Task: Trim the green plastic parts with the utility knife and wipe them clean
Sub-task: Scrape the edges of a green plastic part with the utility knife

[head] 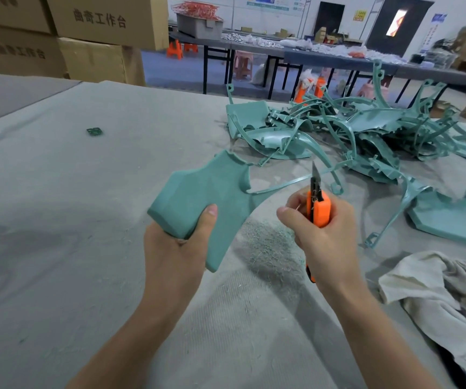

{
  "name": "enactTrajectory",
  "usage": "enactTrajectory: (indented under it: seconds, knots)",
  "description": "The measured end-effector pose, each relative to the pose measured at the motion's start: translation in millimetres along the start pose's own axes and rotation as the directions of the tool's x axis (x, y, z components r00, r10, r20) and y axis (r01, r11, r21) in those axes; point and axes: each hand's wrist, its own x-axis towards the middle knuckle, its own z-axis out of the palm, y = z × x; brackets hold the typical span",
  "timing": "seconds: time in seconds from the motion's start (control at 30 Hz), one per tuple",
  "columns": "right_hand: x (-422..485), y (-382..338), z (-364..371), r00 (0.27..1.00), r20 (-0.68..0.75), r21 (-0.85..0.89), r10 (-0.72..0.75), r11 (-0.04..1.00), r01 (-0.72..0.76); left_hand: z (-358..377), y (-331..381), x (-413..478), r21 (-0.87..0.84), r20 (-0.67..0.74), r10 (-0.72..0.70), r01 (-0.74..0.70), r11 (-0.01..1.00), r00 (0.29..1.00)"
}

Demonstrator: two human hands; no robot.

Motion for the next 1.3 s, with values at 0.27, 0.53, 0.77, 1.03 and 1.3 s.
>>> enactTrajectory:
  seconds: [0.27, 0.53, 0.77, 1.03, 1.3]
  knots:
    - [1.5, 4.7, 2.5, 0.999, 0.021, 0.038, 0.038, 0.999, -0.039, 1.1, 3.5, -6.6, 0.102, 0.068, 0.066, -0.073, 0.992, 0.996]
    - [-1.1, 4.7, 6.9, 0.992, -0.020, 0.111, -0.124, 0.986, 0.125, 5.2, -2.3, -13.3, 0.233, 0.141, 0.158, -0.188, 0.954, 0.977]
    - [-10.3, 3.8, 15.8, 0.969, -0.003, -0.006, -0.246, 0.969, 0.246, 2.0, -0.2, -11.5, 0.244, 0.121, 0.189, -0.213, 0.946, 0.975]
    - [-4.8, 11.8, 9.5, 0.927, -0.249, -0.088, -0.279, 0.960, 0.266, 4.5, 1.0, -16.2, 0.253, 0.262, 0.166, -0.234, 0.939, 0.951]
    - [-0.1, 11.9, 3.6, 0.908, -0.354, -0.067, -0.224, 0.974, 0.214, 3.2, 0.0, -18.0, 0.183, 0.393, 0.113, -0.198, 0.963, 0.912]
